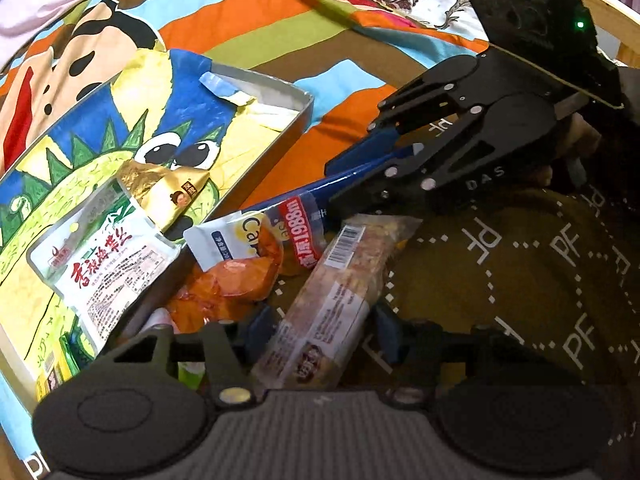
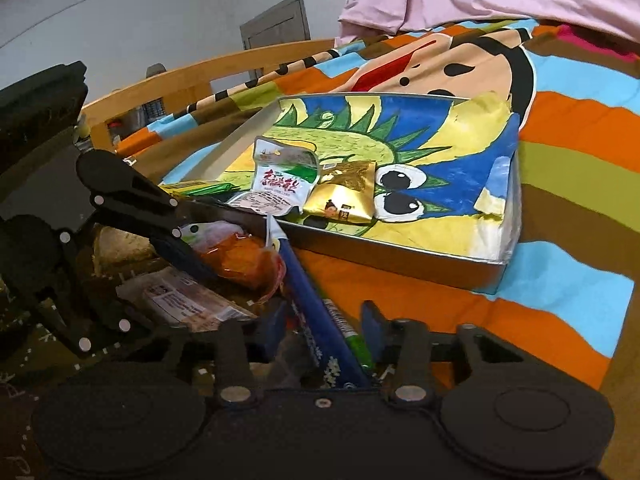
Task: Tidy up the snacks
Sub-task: 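Grasp the granola bar with the left tool while the right tool grasps the blue drink box, then carry both held snacks over the dinosaur tray and release them inside, then lift both tools away from the tray toward the remaining snacks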
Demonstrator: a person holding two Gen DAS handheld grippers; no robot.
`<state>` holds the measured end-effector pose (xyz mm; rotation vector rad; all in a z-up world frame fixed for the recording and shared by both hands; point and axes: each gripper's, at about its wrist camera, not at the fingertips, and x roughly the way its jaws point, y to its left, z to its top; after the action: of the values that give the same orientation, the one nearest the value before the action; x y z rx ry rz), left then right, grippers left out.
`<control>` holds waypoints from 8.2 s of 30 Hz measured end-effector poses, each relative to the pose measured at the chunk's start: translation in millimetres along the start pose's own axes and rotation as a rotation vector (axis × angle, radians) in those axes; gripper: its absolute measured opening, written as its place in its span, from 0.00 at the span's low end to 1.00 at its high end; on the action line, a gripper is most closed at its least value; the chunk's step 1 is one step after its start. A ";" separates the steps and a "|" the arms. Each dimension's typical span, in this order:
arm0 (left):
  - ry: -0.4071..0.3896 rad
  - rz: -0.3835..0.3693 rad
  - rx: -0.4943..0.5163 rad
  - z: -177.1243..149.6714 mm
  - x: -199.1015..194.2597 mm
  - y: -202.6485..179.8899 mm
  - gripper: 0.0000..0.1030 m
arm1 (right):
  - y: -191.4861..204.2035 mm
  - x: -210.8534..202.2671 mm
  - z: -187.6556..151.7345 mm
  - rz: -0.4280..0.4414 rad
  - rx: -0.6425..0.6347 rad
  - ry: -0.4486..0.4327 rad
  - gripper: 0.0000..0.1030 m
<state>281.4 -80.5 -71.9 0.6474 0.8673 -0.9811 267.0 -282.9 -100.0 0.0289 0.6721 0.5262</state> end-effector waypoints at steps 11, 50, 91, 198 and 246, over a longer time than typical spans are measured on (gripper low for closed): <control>0.083 -0.070 0.028 4.8 -0.9 -18.1 0.44 | 17.1 -7.1 2.3 0.036 -0.101 0.019 0.22; -0.167 0.200 -0.650 -58.9 -66.4 -67.3 0.40 | 76.8 -43.4 -28.7 -0.230 -0.096 0.048 0.09; -0.442 0.492 -0.816 -27.0 -98.2 122.5 0.40 | 54.0 45.5 129.5 -0.265 0.046 -0.182 0.09; -0.373 0.699 -0.824 -115.2 -135.6 -31.1 1.00 | 138.2 -88.7 17.1 -0.374 0.052 -0.265 0.99; -0.125 0.673 -1.144 -157.1 -113.6 0.0 1.00 | 149.1 -32.3 -29.6 -0.261 0.136 -0.006 0.99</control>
<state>198.0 93.6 -55.1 -0.1346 0.8547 0.1516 160.1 -172.8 -75.8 0.0699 0.6933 0.2292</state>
